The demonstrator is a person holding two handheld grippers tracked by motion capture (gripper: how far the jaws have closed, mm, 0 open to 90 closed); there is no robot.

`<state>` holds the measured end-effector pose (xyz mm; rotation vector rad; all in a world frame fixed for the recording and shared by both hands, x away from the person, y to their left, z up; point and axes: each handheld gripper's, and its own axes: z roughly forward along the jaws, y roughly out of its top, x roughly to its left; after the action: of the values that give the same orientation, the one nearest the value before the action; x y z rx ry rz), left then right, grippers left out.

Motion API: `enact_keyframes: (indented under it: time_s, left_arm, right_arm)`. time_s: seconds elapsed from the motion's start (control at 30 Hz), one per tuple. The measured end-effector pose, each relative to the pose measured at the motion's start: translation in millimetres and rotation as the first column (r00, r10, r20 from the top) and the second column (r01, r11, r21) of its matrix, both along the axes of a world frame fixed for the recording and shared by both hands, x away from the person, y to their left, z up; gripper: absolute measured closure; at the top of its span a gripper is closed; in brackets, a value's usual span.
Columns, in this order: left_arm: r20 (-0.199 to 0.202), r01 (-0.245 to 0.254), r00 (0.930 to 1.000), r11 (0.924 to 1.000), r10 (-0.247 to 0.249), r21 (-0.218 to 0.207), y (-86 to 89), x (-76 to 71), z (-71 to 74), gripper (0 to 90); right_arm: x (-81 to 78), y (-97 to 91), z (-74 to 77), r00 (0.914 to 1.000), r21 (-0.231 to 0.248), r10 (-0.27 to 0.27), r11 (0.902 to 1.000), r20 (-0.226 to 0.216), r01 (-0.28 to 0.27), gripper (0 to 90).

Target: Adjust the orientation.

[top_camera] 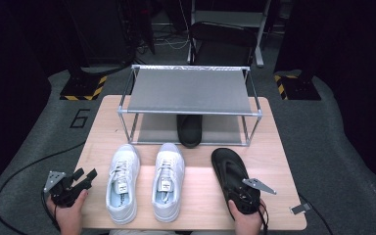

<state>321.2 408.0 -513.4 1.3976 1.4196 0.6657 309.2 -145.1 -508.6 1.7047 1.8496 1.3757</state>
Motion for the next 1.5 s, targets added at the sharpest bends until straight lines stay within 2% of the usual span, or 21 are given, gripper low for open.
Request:
enact_keyframes:
  time_s: [0.13, 0.23, 0.27, 0.3, 0.33, 0.4, 0.43, 0.5, 0.53, 0.63, 0.7, 0.8, 0.87, 1.03, 1.07, 1.17, 1.4, 1.5]
  left_arm:
    - [-0.003, -0.004, 1.0000, 1.0000, 0.004, -0.001, 0.4, 0.1, 0.1, 38.7]
    - [0.001, -0.003, 1.0000, 1.0000, 0.003, -0.003, -0.1, 0.4, 0.0, 38.8]
    - [0.000, -0.002, 1.0000, 1.0000, 0.002, -0.002, -0.1, 0.6, 0.0, 38.8]
    - [-0.014, 0.001, 0.9999, 1.0000, -0.001, -0.001, -0.2, 0.2, 0.6, 38.8]
    - [-0.009, 0.004, 1.0000, 1.0000, -0.004, 0.003, -0.1, 0.8, 0.5, 38.8]
    - [-0.004, 0.002, 1.0000, 1.0000, -0.002, 0.002, -0.6, 1.3, 0.2, 38.8]
    - [-0.009, 0.005, 0.9999, 1.0000, -0.005, 0.003, -0.5, 1.3, 0.4, 38.8]
    - [-0.006, 0.004, 1.0000, 1.0000, -0.004, -0.001, -1.0, 2.0, 0.2, 38.7]
    - [-0.005, 0.001, 1.0000, 1.0000, -0.001, 0.000, -1.3, 2.2, 0.1, 38.8]
    - [-0.007, 0.007, 0.9999, 1.0000, -0.007, 0.004, -1.3, 2.6, 0.6, 38.8]
    - [-0.009, 0.007, 0.9999, 1.0000, -0.007, 0.002, -1.8, 2.8, 0.5, 38.7]
    - [-0.005, 0.004, 1.0000, 1.0000, -0.004, -0.001, -2.3, 3.3, 0.0, 38.7]
    - [-0.004, 0.004, 1.0000, 1.0000, -0.004, -0.001, -2.3, 3.5, -0.1, 38.7]
    - [-0.004, 0.003, 1.0000, 1.0000, -0.003, -0.005, -1.8, 3.5, -0.2, 38.8]
    - [-0.005, 0.003, 1.0000, 1.0000, -0.003, -0.005, -1.8, 3.5, -0.1, 38.8]
    - [-0.004, 0.005, 1.0000, 1.0000, -0.005, -0.003, -2.1, 3.4, 0.0, 38.8]
    - [-0.004, 0.004, 1.0000, 1.0000, -0.004, 0.000, -2.3, 3.4, 0.0, 38.8]
    - [-0.003, 0.004, 1.0000, 1.0000, -0.004, -0.004, -2.0, 3.7, -0.4, 38.7]
  right_arm:
    - [-4.8, -8.2, 7.8, 0.9995, 0.022, -0.017, 0.9996, 0.027, 0.016, 76.5]
    - [-8.6, -15.6, 12.6, 0.9975, 0.005, -0.051, 0.9987, 0.049, 0.051, 75.2]
    - [-10.5, -25.6, 14.9, 0.9946, 0.012, -0.086, 0.9963, 0.059, 0.085, 73.9]
    - [-10.5, -25.6, 14.9, 0.9946, 0.012, -0.086, 0.9963, 0.059, 0.085, 73.9]
    - [-11.2, -30.3, 15.5, 0.9930, 0.019, -0.100, 0.9949, 0.064, 0.099, 73.1]
    - [-12.9, -44.5, 15.0, 0.9866, 0.008, -0.147, 0.9891, 0.070, 0.147, 68.9]
    - [-12.9, -44.5, 15.0, 0.9866, 0.008, -0.147, 0.9891, 0.070, 0.147, 68.9]
    - [-12.6, -55.2, 12.1, 0.9814, -0.010, -0.184, 0.9828, 0.056, 0.184, 64.1]
    - [-11.5, -57.5, 10.2, 0.9820, -0.023, -0.183, 0.9826, 0.045, 0.185, 63.8]
    - [-11.5, -59.4, 7.5, 0.9805, -0.015, -0.193, 0.9810, 0.038, 0.193, 62.8]
    - [-10.5, -59.0, 5.7, 0.9816, -0.040, -0.186, 0.9813, 0.041, 0.188, 60.8]
    - [-7.4, -58.9, 1.9, 0.9827, -0.052, -0.184, 0.9814, 0.016, 0.185, 60.2]
    - [-6.1, -59.1, -1.3, 0.9839, -0.048, -0.179, 0.9827, -0.004, 0.179, 64.3]
    - [-4.9, -60.4, -3.2, 0.9845, -0.053, -0.175, 0.9831, 0.004, 0.175, 69.4]
    - [-5.1, -61.0, -3.1, 0.9849, -0.066, -0.173, 0.9827, 0.007, 0.173, 70.2]
    - [-4.1, -57.4, -3.7, 0.9881, -0.049, -0.154, 0.9869, 0.007, 0.154, 71.5]
    - [-3.3, -50.5, -3.7, 0.9918, -0.055, -0.127, 0.9903, 0.015, 0.127, 73.0]
    - [-2.8, -47.1, -4.5, 0.9945, -0.025, -0.105, 0.9942, 0.007, 0.105, 74.3]
